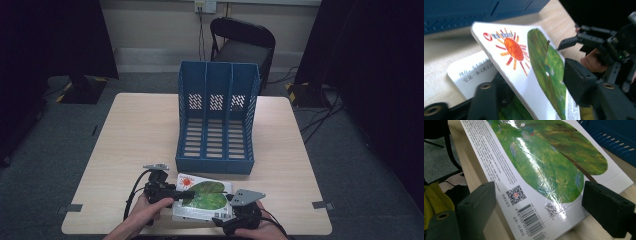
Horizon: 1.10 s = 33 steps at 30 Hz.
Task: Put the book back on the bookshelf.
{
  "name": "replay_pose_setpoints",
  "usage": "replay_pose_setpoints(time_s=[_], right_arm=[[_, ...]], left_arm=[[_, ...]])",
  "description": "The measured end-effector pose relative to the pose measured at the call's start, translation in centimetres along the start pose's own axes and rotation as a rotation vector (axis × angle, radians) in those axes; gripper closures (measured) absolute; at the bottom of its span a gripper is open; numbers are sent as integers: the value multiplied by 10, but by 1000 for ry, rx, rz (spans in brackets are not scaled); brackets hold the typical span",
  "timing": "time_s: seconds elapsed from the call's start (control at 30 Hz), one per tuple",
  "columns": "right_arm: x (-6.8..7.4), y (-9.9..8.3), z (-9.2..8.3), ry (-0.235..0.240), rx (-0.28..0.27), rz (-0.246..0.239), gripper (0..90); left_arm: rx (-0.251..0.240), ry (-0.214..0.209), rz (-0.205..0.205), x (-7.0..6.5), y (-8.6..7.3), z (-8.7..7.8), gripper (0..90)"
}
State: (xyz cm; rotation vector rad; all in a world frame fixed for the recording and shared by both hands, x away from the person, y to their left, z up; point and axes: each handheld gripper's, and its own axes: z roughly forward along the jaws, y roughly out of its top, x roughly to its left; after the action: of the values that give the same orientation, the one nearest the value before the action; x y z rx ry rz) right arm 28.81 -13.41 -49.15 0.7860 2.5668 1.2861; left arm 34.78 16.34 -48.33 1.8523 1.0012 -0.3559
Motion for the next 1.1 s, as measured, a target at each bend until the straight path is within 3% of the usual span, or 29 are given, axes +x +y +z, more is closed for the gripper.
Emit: replay_pose_setpoints(time_s=[0.17, 0.27, 0.4, 0.5, 0.57, 0.67, 0.8, 0.9, 0.97, 1.1], right_arm=[[0, 0, 0, 1, 3, -3, 120], [-2, 0, -3, 17, 1, 10, 170], [-7, 2, -11, 7, -22, 39, 193], [-15, 2, -19, -41, -46, 75, 226], [-23, 0, -22, -102, -22, 109, 250], [-33, -3, -23, -132, 0, 164, 266], [-35, -7, -17, -92, 85, 185, 287], [-30, -6, -13, -42, 80, 179, 292], [-27, -5, -10, 23, 80, 170, 279], [-23, -4, -8, 13, 71, 156, 287]], left_arm=[[23, 4, 7, -2, -1, 5, 493], [46, 28, 25, -1, -1, 5, 512], [49, 24, 26, 0, -1, 6, 514], [52, 34, 27, 0, -2, 6, 519], [50, 34, 16, 0, -2, 6, 521], [60, 35, 0, 2, -1, 6, 524], [74, 43, -11, 5, -1, 7, 518], [83, 49, -5, 5, -1, 9, 507], [93, 41, -3, 5, -1, 9, 507], [98, 36, -25, 7, 0, 9, 510]])
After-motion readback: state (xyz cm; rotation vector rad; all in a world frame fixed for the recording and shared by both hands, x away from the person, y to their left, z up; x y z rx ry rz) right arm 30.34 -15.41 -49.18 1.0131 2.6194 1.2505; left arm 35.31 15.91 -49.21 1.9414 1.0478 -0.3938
